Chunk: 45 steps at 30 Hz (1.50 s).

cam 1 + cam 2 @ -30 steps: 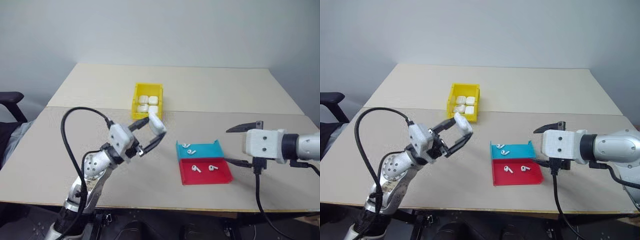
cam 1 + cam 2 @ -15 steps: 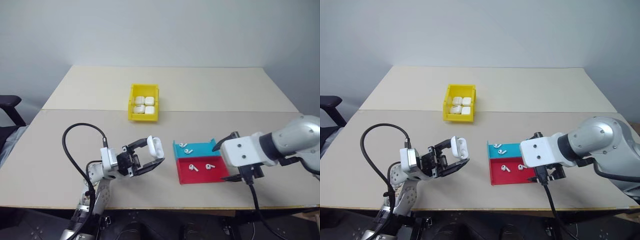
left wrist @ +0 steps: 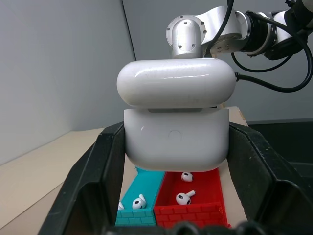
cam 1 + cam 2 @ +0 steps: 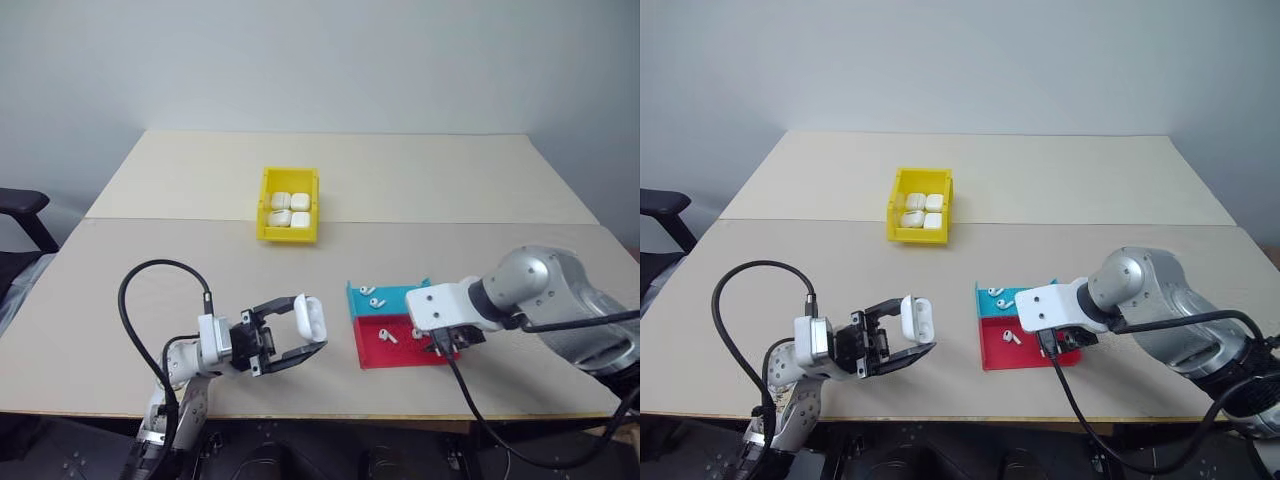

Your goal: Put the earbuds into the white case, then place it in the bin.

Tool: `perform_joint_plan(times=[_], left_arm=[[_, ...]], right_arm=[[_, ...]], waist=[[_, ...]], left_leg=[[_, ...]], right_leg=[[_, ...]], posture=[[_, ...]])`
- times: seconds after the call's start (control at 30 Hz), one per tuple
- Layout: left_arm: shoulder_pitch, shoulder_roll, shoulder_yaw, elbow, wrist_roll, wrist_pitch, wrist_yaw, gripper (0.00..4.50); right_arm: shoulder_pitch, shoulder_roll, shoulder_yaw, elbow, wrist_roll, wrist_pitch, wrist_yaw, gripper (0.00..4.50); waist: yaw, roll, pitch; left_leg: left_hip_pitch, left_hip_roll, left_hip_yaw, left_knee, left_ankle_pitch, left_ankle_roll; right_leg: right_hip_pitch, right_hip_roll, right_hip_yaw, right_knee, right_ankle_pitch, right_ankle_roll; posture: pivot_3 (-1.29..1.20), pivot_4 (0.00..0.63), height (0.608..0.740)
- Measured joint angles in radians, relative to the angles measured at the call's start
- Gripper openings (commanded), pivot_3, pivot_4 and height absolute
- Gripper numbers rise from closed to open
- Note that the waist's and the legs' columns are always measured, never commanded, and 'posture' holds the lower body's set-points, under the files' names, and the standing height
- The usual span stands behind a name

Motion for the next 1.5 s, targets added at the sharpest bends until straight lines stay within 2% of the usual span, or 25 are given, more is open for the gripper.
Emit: perform_joint_plan(times=[0.27, 0.63, 0.73, 1.47, 1.5], left_arm=[[0.001, 0.000, 0.000, -0.005, 0.017, -0.002, 0.012, 2.78], [0.001, 0.005, 0.000, -0.005, 0.039, -0.001, 0.015, 2.78], [0.001, 0.007, 0.000, -0.005, 0.041, -0.001, 0.016, 2.78], [0.025, 0.029, -0.004, -0.017, 0.080, 0.004, 0.059, 2.78], [0.025, 0.029, -0.004, -0.018, 0.080, 0.004, 0.061, 2.78]], right_arm=[[0.000, 0.045, 0.032, 0.041, -0.097, 0.013, -0.003, 2.92], [0.015, 0.073, 0.037, 0.060, -0.147, 0.026, 0.001, 2.92], [0.021, 0.076, 0.044, 0.071, -0.158, 0.026, 0.000, 2.32], [0.028, 0.120, 0.048, 0.113, -0.207, 0.016, -0.016, 2.32], [0.029, 0.120, 0.048, 0.113, -0.207, 0.015, -0.016, 1.95]], waist=[[0.000, 0.000, 0.000], [0.000, 0.000, 0.000], [0.000, 0.000, 0.000], [0.000, 0.000, 0.000], [0.000, 0.000, 0.000]], left_leg=[[0.000, 0.000, 0.000, 0.000, 0.000, 0.000], [0.000, 0.000, 0.001, 0.000, 0.000, 0.000], [0.000, 0.000, 0.001, 0.000, 0.000, 0.000], [0.000, 0.000, 0.001, 0.000, 0.000, 0.000], [0.000, 0.000, 0.001, 0.000, 0.000, 0.000]], right_leg=[[0.000, 0.000, 0.000, 0.000, 0.000, 0.000], [0.000, 0.000, 0.000, 0.000, 0.000, 0.000], [0.000, 0.000, 0.000, 0.000, 0.000, 0.000], [0.000, 0.000, 0.000, 0.000, 0.000, 0.000], [0.000, 0.000, 0.000, 0.000, 0.000, 0.000]], posture=[[0.00, 0.150, 0.740], [0.00, 0.150, 0.740], [0.00, 0.150, 0.740], [0.00, 0.150, 0.740], [0.00, 0.150, 0.740]])
